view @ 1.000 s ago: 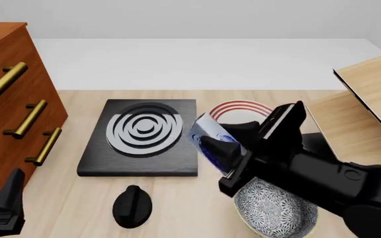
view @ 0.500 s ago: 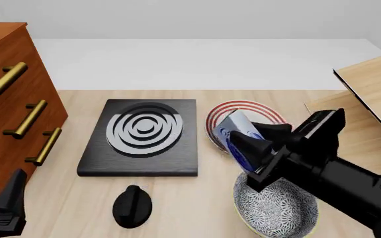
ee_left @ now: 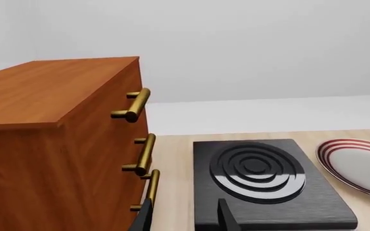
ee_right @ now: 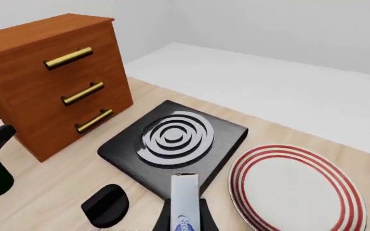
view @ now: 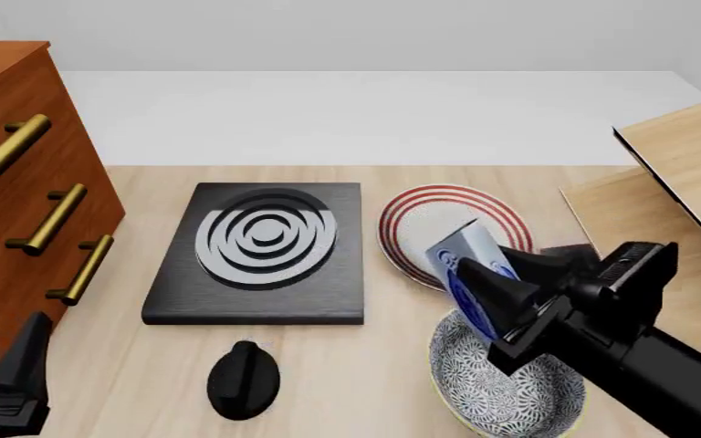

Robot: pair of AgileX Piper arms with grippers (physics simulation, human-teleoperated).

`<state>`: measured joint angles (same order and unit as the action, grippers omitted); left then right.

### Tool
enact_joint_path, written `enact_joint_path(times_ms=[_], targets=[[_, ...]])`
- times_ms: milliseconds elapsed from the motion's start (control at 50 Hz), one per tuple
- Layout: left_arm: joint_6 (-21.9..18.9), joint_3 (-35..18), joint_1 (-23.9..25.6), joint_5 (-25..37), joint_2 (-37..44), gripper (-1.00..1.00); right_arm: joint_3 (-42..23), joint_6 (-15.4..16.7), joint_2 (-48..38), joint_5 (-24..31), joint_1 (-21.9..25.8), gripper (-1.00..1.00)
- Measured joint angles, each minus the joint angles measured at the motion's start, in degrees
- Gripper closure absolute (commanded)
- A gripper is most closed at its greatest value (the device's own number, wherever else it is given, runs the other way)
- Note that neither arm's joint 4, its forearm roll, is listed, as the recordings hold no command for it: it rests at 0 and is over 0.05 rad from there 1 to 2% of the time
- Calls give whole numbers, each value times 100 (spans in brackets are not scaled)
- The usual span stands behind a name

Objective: Pick up the cream cheese and put it in the bowl.

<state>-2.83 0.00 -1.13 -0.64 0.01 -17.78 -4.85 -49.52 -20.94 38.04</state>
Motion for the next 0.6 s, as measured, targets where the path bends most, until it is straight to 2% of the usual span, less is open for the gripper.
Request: enact_joint_path(times_ms=[340,600], targets=[[0,0,11,14,0,-100,496,-167,-477,-869,-342,100],[8,0,23,29,0,-100,733,-238,-744,-1259,-497,100]])
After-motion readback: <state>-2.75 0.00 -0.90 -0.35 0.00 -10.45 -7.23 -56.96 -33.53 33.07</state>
